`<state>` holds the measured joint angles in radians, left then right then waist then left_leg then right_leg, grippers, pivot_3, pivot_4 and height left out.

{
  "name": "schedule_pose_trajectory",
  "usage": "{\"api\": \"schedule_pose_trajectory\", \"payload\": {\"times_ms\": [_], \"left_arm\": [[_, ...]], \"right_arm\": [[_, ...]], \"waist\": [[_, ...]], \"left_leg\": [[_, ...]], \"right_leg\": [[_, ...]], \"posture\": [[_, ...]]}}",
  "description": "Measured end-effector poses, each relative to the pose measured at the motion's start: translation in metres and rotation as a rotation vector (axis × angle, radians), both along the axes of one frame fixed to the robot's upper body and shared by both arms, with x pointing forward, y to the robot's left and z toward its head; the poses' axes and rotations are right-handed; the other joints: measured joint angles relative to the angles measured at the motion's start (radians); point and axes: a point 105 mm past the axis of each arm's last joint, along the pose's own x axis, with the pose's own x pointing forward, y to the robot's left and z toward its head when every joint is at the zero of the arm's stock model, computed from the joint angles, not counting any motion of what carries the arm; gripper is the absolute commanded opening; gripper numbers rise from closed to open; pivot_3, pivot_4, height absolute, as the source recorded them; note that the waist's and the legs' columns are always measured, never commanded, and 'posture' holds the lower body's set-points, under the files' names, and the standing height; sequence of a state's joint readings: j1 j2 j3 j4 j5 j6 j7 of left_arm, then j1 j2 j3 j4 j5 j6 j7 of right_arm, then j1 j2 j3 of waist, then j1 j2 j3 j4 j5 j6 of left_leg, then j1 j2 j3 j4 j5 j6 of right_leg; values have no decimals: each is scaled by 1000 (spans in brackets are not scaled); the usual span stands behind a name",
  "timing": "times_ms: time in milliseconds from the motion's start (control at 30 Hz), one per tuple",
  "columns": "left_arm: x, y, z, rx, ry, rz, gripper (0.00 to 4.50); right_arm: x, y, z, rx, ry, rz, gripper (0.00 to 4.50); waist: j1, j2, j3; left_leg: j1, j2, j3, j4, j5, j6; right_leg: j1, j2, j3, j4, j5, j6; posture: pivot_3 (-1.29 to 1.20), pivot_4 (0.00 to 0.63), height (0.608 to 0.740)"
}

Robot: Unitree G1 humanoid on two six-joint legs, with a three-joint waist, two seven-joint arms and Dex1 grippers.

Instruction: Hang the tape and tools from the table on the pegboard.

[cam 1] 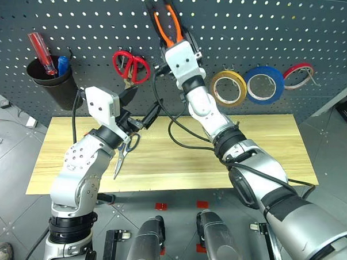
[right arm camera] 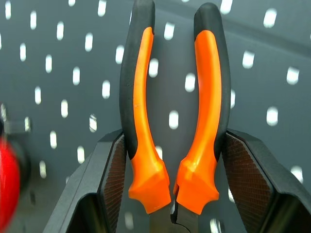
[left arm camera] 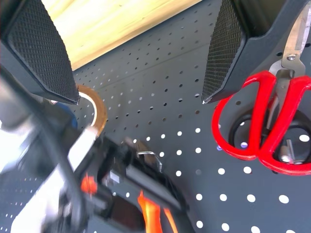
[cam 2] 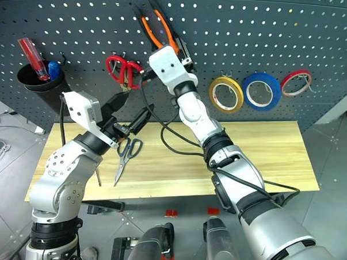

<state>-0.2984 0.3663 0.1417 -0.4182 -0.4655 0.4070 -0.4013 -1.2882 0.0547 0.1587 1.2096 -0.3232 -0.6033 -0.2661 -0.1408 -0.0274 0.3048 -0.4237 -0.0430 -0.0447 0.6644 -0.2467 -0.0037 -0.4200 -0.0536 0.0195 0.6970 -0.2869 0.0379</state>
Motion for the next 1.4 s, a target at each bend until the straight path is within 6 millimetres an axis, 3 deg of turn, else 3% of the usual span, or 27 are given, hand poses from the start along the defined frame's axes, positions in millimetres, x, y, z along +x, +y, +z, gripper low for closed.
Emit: {"api": "schedule_pose_trajectory", "payload": {"times_ms": [233, 333, 733, 800, 867, 933, 967, 1033, 1100, 1200, 1333, 1400], "left_arm": [[2, 0, 3, -12, -9, 15, 4248], [5, 0, 4, -15, -8, 20, 4248], [12, 0, -21, 20, 99, 82, 4248], [15, 2, -29, 29, 147, 109, 4500], [18, 7, -41, 30, 205, 152, 4500], [20, 13, -51, 29, 253, 189, 4500], [21, 16, -56, 29, 275, 208, 4500], [21, 17, -60, 34, 296, 220, 4500], [21, 18, -64, 45, 317, 234, 4500], [23, 27, -82, 103, 420, 307, 4500], [20, 40, -113, 134, 575, 371, 4500], [18, 51, -130, 150, 662, 417, 4500]], "right_arm": [[0, -6, 3, 13, -19, -2, 2648], [3, -10, -8, 23, 23, -15, 2648], [4, -23, -27, 195, 204, 83, 2648], [2, -23, -30, 179, 224, 107, 3360], [5, -22, -60, 119, 344, 118, 3917], [4, -27, -111, 71, 514, 109, 4460], [2, -29, -131, 44, 588, 111, 4460], [0, -27, -138, 12, 637, 133, 4460], [-4, -23, -122, -3, 618, 179, 4460], [-25, -13, -112, -86, 646, 307, 4460], [-67, -2, -148, -203, 851, 467, 4460], [-88, 0, -150, -250, 906, 535, 4460]], "waist": [[0, 0, 1], [1, 0, 1], [3, -3, -5], [2, -3, -6], [2, -3, -9], [2, -3, -7], [2, -2, -6], [1, -2, -6], [-1, -2, -6], [0, -2, -6], [2, -2, -6], [2, -3, -5]], "left_leg": [[0, 0, 0, 0, 0, 0], [0, 0, 0, 0, 0, 0], [10, 0, -5, 0, -2, 3], [11, 0, -5, 0, -2, 3], [11, 1, -5, -1, -2, 3], [6, 1, -5, -1, -2, 3], [4, 1, -4, -1, -2, 3], [-2, 1, -3, 1, -1, 2], [-3, 1, -3, 1, -1, 2], [-2, 1, -5, 0, -1, 2], [-3, 1, -5, 0, -1, 2], [-3, 1, -6, 0, -1, 2]], "right_leg": [[0, 0, 0, 0, 0, 0], [0, 0, -1, 0, 0, 0], [13, 0, -2, -4, 0, 0], [14, 1, -2, -3, 0, 0], [14, 1, -2, -4, 0, 0], [8, 1, -1, -4, 0, 0], [6, 1, -1, -3, 0, 0], [-1, 0, -1, 0, 0, -1], [-1, 1, -1, 0, 1, -1], [-1, 1, -2, -1, 1, -1], [-1, 1, -2, -1, 1, -1], [-1, 1, -2, -1, 1, -1]], "posture": [[-155, 304, 740], [-158, 300, 740], [-176, 291, 740], [-176, 291, 740], [-176, 291, 740], [-192, 294, 740], [-192, 294, 740], [-196, 296, 740], [-196, 296, 740], [-201, 301, 740], [-218, 309, 740], [-218, 309, 740]]}}
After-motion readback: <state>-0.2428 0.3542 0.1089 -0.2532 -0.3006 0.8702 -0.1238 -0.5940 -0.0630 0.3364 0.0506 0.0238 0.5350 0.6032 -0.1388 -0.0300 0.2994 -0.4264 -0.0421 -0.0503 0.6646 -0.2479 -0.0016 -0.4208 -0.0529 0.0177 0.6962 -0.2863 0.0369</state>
